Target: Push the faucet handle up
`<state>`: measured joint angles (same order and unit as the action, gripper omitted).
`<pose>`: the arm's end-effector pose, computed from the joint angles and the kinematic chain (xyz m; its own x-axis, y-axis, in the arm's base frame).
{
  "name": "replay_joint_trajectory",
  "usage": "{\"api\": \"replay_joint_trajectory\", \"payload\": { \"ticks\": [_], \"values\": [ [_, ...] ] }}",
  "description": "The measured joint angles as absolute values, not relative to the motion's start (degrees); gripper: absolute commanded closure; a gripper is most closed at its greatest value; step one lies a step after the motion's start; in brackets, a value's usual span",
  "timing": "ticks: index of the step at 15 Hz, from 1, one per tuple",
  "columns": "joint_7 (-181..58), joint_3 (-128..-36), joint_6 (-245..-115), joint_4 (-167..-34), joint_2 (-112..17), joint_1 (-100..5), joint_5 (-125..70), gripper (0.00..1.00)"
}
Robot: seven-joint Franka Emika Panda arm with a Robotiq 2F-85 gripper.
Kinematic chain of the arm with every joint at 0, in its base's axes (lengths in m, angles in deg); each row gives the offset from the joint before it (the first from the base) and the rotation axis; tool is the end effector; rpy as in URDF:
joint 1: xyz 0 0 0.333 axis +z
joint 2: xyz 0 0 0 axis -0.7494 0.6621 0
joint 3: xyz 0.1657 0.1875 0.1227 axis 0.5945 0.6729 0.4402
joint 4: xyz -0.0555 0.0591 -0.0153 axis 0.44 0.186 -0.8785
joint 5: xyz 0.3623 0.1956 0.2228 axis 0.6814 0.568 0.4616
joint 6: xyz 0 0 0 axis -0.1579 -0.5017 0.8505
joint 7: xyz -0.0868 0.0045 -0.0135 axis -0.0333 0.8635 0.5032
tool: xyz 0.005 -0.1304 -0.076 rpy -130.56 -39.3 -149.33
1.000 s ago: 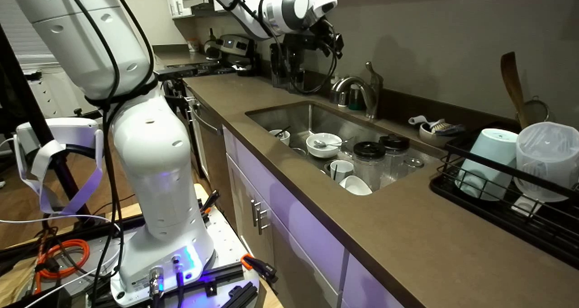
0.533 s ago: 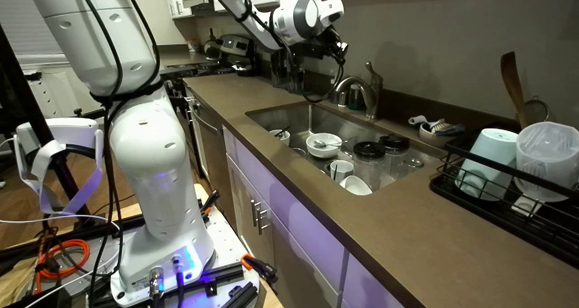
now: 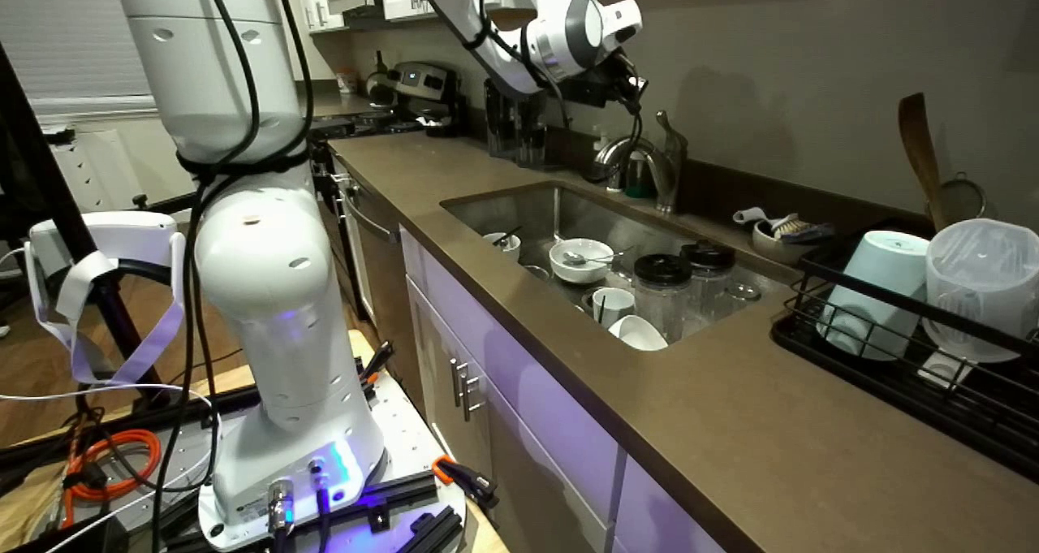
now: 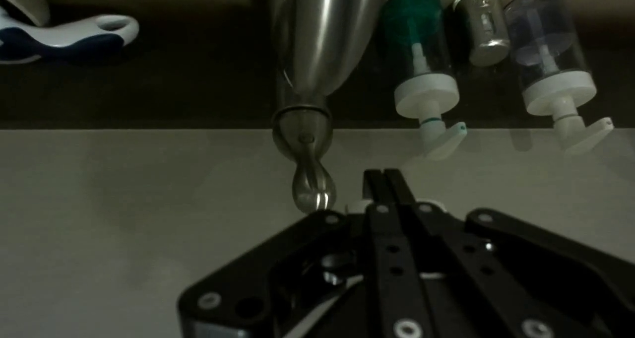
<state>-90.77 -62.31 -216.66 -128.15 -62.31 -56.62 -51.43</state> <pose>0.6834 0.1205 0.3998 0.6389 -0.0385 0.7683 0.0045 -0.9985 -0.0537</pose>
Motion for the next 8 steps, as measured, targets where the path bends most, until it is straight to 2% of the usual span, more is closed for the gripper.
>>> {"api": "replay_joint_trajectory", "payload": {
  "ticks": [8],
  "values": [
    [-90.77,-62.71,-215.91,-121.30,-55.11,-56.43,-51.40,0.99]
  ]
}}
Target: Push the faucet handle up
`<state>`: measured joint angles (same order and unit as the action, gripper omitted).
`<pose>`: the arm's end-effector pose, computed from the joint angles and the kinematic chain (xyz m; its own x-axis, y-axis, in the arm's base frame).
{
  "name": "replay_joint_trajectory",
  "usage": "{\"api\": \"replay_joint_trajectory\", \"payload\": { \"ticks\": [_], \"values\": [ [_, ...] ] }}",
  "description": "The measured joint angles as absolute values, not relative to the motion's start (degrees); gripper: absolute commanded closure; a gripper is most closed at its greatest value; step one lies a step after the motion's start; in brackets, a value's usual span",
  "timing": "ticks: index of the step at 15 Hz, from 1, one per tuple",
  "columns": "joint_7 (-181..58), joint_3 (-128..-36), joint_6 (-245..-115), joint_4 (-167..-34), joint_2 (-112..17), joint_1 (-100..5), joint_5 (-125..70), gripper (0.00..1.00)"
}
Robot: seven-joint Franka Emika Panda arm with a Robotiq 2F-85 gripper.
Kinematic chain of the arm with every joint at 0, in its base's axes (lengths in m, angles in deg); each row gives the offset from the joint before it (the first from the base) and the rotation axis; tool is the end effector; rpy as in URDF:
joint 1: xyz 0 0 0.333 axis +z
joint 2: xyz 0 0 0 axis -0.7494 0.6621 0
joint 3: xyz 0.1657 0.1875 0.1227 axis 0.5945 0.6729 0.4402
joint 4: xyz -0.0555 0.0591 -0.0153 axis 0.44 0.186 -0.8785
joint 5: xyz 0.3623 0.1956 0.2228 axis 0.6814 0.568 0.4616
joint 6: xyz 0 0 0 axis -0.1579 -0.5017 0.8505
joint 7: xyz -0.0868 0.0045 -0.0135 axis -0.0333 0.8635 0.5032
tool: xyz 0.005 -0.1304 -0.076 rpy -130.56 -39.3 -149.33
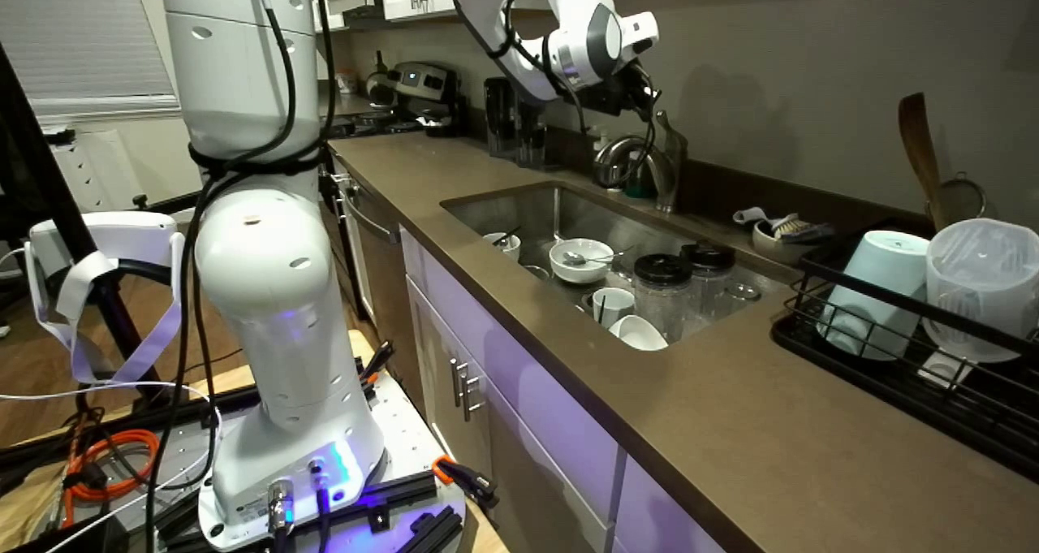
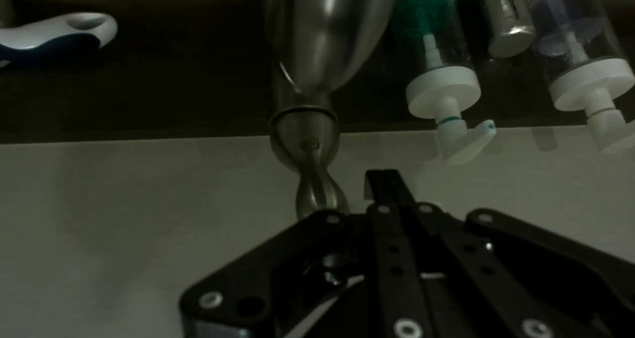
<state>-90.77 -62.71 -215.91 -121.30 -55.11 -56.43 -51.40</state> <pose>0.7163 0.1176 0.3846 0.6516 -0.0675 0.7556 -0.0082 -0.9966 -0.0819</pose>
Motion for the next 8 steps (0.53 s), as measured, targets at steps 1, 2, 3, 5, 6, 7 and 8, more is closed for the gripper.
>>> {"api": "replay_joint_trajectory", "payload": {
  "ticks": [1,2,3,5,6,7,8],
  "values": [
    [-90.77,-63.01,-215.69,-120.71,-54.69,-56.43,-51.43,0.99],
    [-90.77,-63.19,-215.29,-120.15,-54.37,-56.41,-51.43,0.99],
    [-90.77,-63.19,-214.70,-119.65,-54.15,-56.28,-51.43,0.99],
    [-90.77,-63.17,-212.59,-118.58,-53.79,-55.91,-51.36,0.99],
    [-90.76,-63.03,-211.27,-117.91,-53.60,-55.80,-51.19,0.99],
    [-90.75,-62.84,-209.90,-117.36,-53.44,-55.76,-51.04,0.99],
    [-90.55,-62.57,-208.49,-116.83,-53.27,-55.77,-50.52,0.99]
  ]
}}
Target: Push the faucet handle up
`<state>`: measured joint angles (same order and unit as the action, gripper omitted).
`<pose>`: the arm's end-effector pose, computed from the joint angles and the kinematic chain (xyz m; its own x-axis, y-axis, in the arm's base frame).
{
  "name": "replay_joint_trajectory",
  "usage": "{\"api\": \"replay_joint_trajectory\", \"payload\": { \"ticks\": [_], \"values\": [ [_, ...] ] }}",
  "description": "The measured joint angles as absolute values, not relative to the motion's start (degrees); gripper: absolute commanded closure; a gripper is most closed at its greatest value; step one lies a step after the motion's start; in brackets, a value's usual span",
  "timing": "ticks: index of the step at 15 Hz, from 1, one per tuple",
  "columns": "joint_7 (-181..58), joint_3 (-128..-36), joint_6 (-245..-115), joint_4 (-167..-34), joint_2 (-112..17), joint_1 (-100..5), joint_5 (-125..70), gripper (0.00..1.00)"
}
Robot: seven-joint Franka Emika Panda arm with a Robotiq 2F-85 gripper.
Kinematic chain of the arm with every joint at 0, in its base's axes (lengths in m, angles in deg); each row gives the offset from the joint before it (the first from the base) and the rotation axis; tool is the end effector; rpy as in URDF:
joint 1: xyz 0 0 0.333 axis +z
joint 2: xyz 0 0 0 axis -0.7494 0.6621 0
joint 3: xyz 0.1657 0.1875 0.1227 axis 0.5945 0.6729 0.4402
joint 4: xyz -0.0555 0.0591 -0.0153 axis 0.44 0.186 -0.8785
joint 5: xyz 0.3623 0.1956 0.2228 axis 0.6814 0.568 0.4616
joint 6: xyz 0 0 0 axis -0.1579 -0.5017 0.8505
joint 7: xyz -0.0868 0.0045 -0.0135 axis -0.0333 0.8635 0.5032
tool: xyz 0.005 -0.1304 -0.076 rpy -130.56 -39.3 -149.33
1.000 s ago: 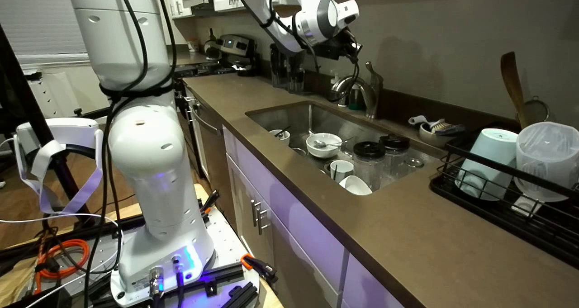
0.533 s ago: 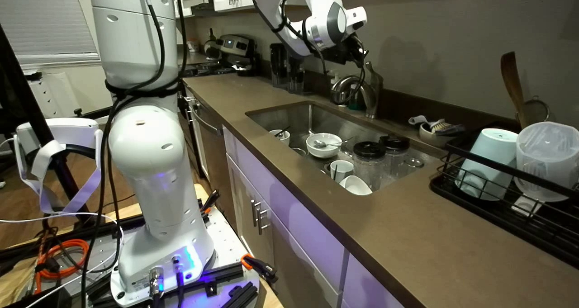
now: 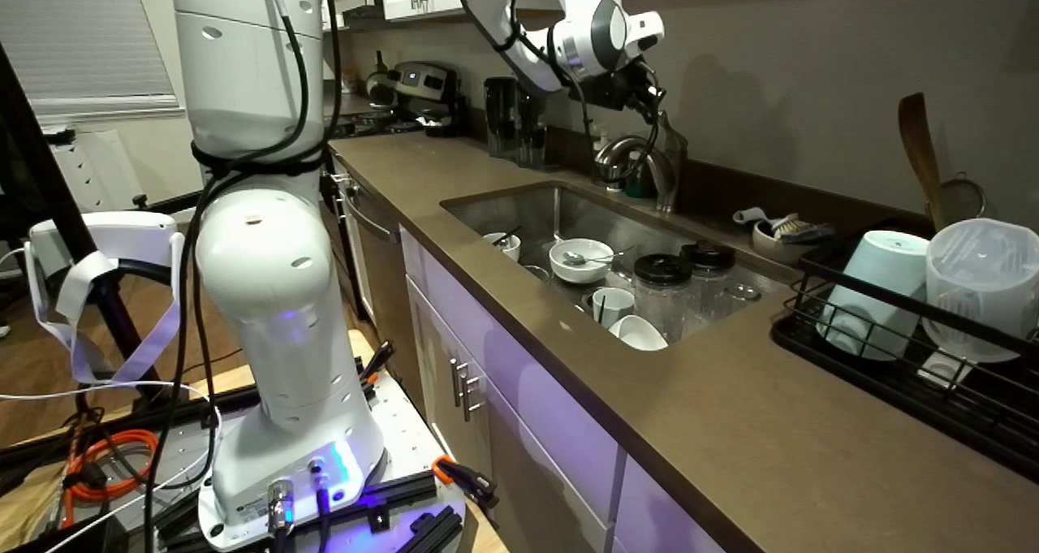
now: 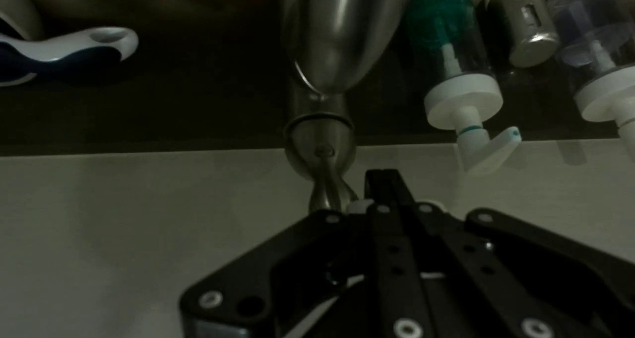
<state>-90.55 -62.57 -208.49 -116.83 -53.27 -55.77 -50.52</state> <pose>0.7301 0.1176 0.3892 0.6997 -0.0796 0.7100 -0.0523 -0.9968 -0.0603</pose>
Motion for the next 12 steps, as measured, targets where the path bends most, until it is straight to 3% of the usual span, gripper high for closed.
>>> {"api": "replay_joint_trajectory", "payload": {
  "ticks": [12],
  "values": [
    [-92.54,-63.78,-204.18,-115.32,-52.84,-55.17,-51.48,0.98]
  ]
}}
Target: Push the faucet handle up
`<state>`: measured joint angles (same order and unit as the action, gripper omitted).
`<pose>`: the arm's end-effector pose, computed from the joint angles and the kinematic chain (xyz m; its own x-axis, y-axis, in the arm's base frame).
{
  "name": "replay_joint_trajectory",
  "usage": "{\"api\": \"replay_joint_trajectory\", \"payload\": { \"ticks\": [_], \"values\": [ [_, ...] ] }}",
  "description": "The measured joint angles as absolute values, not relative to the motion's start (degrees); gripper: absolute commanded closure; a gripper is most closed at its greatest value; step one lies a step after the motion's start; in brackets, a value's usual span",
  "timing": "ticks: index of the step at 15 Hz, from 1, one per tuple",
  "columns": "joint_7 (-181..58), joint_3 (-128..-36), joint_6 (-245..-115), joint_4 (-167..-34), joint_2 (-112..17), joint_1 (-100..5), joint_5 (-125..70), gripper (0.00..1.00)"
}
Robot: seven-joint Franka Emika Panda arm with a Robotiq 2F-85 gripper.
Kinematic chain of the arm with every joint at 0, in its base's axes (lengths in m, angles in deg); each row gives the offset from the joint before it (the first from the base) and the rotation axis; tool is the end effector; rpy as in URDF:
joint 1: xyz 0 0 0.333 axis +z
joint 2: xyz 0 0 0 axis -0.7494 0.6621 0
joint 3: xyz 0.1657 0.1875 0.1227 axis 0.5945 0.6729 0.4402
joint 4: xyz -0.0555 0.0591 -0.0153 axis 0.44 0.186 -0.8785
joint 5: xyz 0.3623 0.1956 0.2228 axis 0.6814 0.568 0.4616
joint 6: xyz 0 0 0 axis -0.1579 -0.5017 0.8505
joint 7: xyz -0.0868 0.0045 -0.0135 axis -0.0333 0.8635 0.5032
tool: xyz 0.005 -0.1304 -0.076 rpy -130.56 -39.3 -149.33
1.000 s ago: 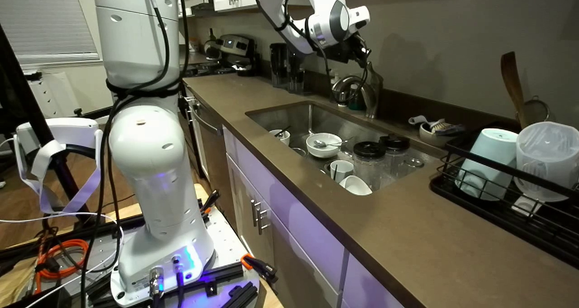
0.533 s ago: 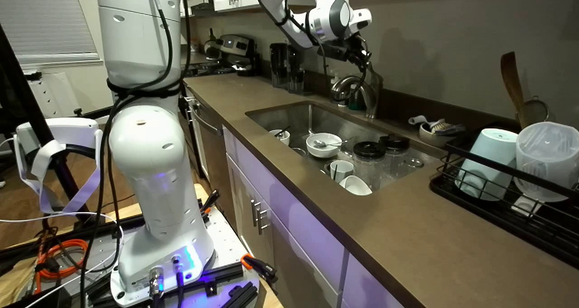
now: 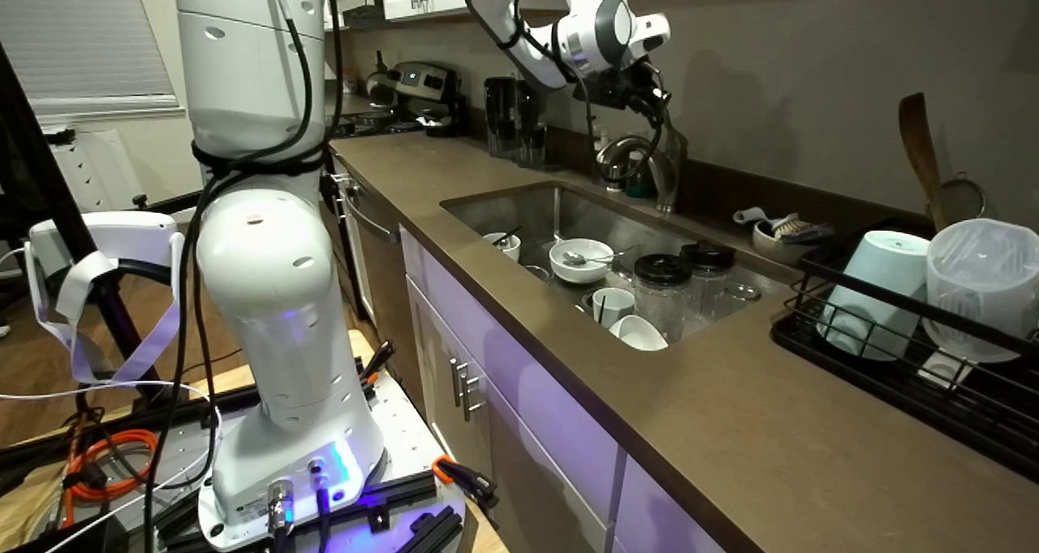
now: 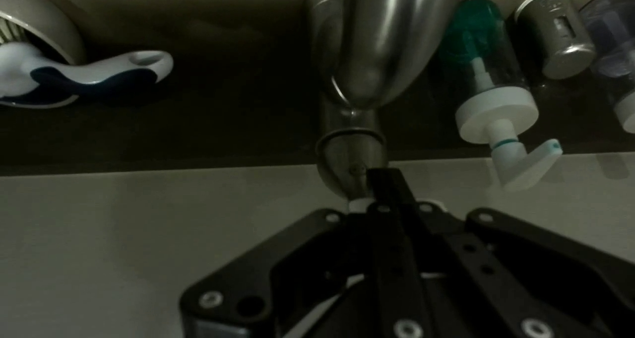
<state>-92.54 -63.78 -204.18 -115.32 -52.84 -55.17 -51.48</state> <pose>0.7343 0.1051 0.3873 0.7257 -0.1082 0.6795 -0.1089 -0.9932 -0.0418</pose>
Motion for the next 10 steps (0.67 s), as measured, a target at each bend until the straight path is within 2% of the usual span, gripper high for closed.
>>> {"api": "replay_joint_trajectory", "payload": {
  "ticks": [10],
  "values": [
    [-104.64,-68.87,-210.28,-115.44,-51.09,-52.57,-63.32,0.99]
  ]
}}
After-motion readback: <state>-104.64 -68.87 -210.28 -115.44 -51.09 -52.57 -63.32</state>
